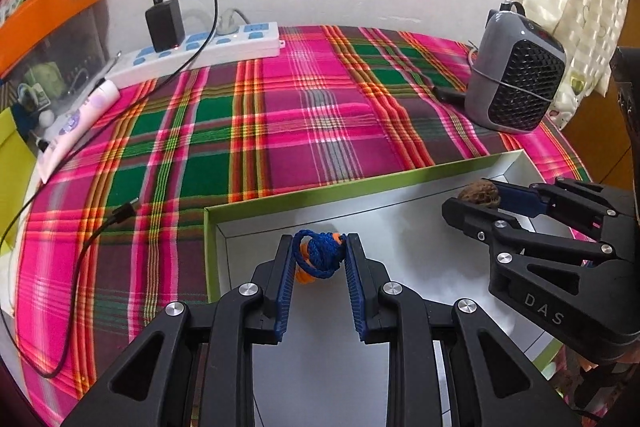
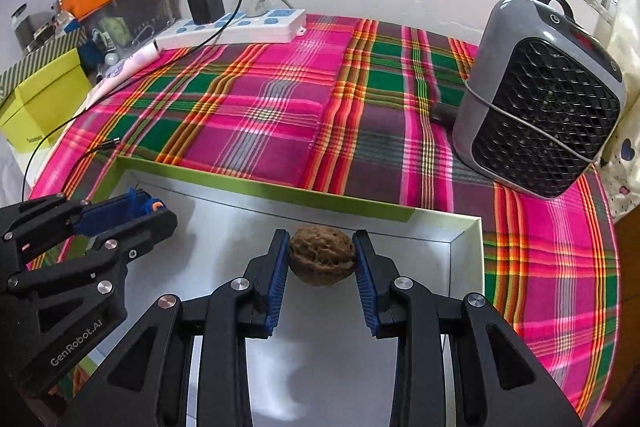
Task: Organize objects
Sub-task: 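Open the right tool to drop the walnut while the left tool releases the blue toy in the tray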
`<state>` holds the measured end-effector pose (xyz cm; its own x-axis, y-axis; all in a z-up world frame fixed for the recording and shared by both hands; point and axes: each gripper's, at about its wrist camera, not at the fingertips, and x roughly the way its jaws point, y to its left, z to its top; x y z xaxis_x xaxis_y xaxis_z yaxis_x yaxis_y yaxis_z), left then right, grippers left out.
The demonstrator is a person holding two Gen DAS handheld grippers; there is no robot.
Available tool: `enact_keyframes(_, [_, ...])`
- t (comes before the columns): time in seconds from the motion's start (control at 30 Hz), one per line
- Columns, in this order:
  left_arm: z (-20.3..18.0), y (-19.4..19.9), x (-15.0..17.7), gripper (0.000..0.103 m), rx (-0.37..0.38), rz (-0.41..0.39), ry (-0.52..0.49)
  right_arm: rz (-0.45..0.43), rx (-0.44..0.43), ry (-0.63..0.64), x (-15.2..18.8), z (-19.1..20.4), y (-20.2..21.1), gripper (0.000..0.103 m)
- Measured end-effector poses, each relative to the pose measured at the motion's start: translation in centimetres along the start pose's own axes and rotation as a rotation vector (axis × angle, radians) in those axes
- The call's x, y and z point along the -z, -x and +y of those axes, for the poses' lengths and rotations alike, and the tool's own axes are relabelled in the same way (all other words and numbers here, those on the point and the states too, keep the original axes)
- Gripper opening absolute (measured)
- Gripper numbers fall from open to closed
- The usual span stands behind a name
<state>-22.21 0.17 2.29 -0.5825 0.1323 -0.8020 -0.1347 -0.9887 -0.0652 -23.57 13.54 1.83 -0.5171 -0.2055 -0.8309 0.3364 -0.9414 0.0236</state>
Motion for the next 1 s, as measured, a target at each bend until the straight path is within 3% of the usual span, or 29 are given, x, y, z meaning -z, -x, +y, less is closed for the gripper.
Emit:
enact_keyframes(0.57, [0.0, -0.7, -0.2, 0.028, -0.014, 0.02, 0.003, 0.012, 0.001, 0.005, 0.1, 0.0, -0.8, 0.034])
enact_keyframes(0.63, [0.0, -0.6, -0.2, 0.031, -0.013, 0.02, 0.002, 0.01, 0.009, 0.001, 0.2, 0.0, -0.7, 0.039])
enact_keyframes(0.7, [0.0, -0.5, -0.1, 0.038, -0.007, 0.021, 0.005, 0.001, 0.006, -0.008, 0.2, -0.2, -0.4, 0.056])
enact_keyframes(1.0, [0.0, 0.8, 0.2, 0.043, 0.002, 0.009, 0.013, -0.029, 0.023, -0.033, 0.8, -0.5, 0.9, 0.057])
